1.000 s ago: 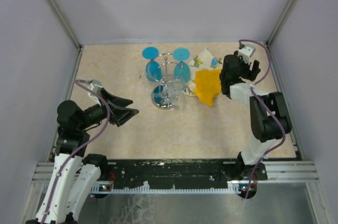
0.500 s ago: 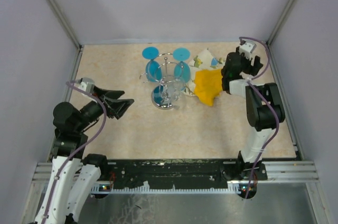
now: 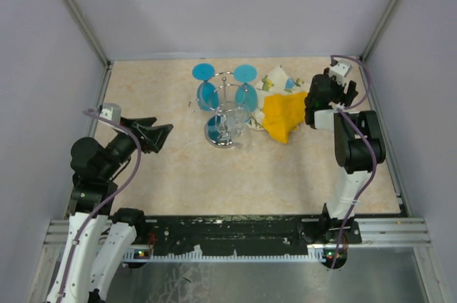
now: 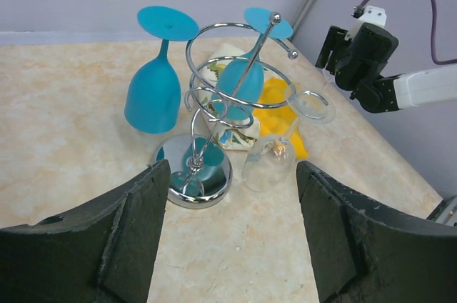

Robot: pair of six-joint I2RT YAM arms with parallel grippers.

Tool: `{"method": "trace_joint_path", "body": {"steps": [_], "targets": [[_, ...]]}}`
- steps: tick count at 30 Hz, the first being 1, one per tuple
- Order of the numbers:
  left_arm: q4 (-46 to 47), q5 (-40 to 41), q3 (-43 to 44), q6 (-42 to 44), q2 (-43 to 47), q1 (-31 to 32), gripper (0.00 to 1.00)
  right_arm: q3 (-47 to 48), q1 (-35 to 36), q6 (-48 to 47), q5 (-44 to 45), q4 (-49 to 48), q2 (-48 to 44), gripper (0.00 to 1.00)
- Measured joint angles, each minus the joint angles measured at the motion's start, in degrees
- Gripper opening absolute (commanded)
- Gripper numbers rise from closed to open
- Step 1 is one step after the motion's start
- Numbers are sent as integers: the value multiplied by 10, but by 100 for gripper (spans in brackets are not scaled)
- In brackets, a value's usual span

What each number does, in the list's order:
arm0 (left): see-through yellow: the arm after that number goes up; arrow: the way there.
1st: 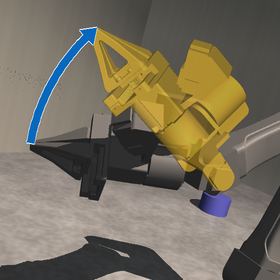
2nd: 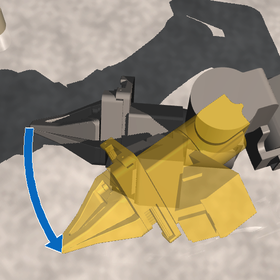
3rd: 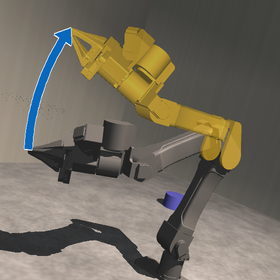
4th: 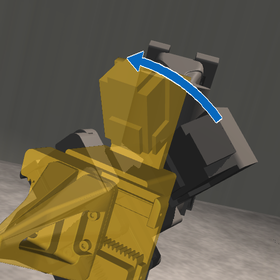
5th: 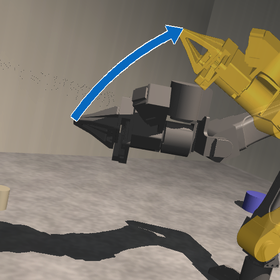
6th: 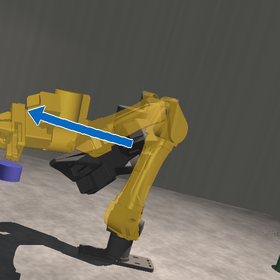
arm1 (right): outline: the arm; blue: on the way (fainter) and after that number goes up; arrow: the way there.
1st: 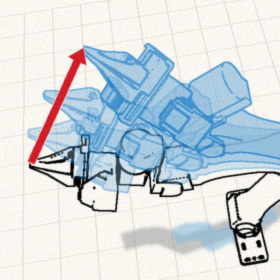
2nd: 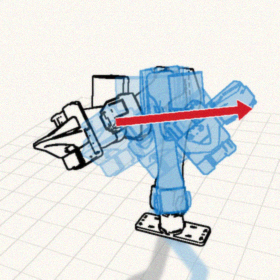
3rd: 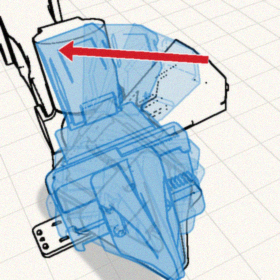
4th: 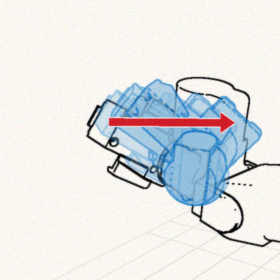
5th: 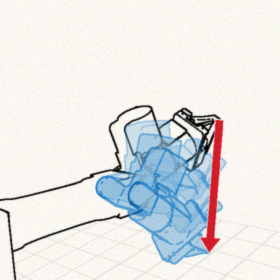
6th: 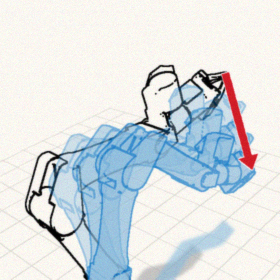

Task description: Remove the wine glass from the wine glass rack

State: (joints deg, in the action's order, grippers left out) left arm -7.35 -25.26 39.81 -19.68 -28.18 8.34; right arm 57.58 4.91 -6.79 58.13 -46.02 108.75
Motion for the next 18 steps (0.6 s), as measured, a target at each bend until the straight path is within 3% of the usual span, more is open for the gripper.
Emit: {"method": "trace_joint_path", "body": {"steps": [2, 7, 18], "targets": [[-2, 7, 0, 0, -3, 0, 77, -1, -1, 0, -1, -5, 0, 72], [-3, 15, 0, 0, -8, 0, 78, -7, -2, 4, -6, -21, 3, 99], [-2, 24, 0, 0, -23, 0, 77, -59, -2, 25, -10, -7, -18, 99]]}}
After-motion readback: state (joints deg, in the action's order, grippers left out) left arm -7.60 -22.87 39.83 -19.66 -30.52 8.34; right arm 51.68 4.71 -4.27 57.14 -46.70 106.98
